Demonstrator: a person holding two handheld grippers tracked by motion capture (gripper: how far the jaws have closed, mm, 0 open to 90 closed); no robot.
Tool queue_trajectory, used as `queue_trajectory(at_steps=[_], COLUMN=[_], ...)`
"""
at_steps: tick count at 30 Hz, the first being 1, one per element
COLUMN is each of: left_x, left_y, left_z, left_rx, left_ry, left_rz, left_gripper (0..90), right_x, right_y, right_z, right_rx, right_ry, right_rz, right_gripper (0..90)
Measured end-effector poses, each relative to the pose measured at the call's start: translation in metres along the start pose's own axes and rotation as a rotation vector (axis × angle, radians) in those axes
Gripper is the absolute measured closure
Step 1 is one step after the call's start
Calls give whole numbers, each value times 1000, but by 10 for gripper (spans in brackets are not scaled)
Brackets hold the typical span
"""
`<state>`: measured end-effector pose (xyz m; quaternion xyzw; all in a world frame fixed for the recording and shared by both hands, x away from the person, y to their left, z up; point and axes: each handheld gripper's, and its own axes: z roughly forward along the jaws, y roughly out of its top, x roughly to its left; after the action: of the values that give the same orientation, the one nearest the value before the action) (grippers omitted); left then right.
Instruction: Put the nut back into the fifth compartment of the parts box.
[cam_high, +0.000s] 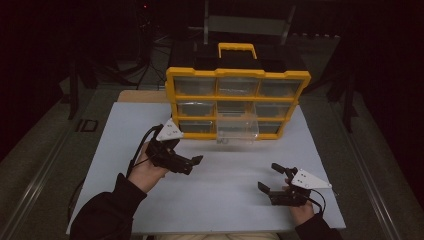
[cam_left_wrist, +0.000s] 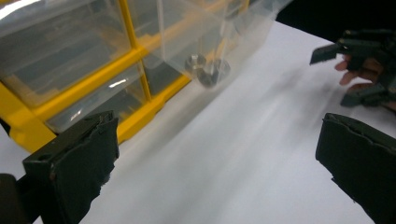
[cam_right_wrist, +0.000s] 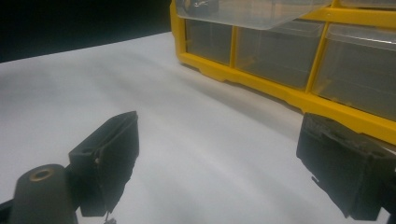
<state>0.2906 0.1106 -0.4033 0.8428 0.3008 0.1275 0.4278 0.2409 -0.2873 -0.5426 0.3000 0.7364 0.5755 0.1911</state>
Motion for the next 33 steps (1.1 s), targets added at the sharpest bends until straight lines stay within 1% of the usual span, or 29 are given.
queue_trajectory(at_steps=[2,3,4,5,6,7,8,10,13,14,16,17,18,20,22,23,24,25,26,28,30,31,33], left_x=[0,1,1,2,2,2,2,2,1,1,1,2,2,3,4,6,9,9,11,14,15,18,18], left_y=[-3,-11,-11,-20,-20,-28,-33,-41,-52,-57,-59,-66,-66,-78,-81,-91,-96,-96,-104,-113,-116,-123,-123], left_z=[-1,-4,-4,-6,-6,-7,-8,-8,-10,-11,-11,-13,-13,-14,-15,-17,-18,-18,-19,-20,-20,-21,-21], left_rx=[-3,-9,-9,-12,-12,-9,-15,-14,-26,-37,-42,-57,-57,-56,-55,-67,-70,-70,-76,-75,-74,-77,-77], left_ry=[-6,-10,-10,-21,-21,-19,-26,-22,-31,-36,-38,-45,-45,-38,-35,-16,-8,-8,7,21,28,39,39], left_rz=[0,1,1,-7,-7,-11,-15,-17,-15,-15,-17,-20,-20,-30,-37,-50,-63,-63,-73,-86,-94,-108,-108], left_gripper=[0,0,0,0,0,0,0,0,0,0,0,0,0,0,0,0,0,0,0,0,0,0,0], right_x=[0,0,0,0,0,0,0,1,0,0,0,0,0,0,0,0,0,0,0,0,1,1,1], right_y=[0,0,0,0,0,0,0,0,0,0,0,0,0,0,0,0,0,0,0,0,0,0,0], right_z=[0,0,0,0,0,0,0,0,0,0,0,0,0,0,0,0,0,0,0,0,0,0,0], right_rx=[1,1,1,2,2,1,2,3,3,2,3,2,2,0,0,-1,-1,-1,-2,-1,-1,0,0], right_ry=[0,-1,-1,-1,-1,0,0,2,3,3,4,4,4,3,3,3,3,3,3,3,3,4,3], right_rz=[1,2,2,1,1,1,2,4,3,3,2,1,0,1,1,-1,-1,-1,-2,-1,-2,-1,-2], right_gripper=[131,131,131,131,131,131,131,131,131,131,131,131,131,131,131,131,131,131,131,131,131,131,131])
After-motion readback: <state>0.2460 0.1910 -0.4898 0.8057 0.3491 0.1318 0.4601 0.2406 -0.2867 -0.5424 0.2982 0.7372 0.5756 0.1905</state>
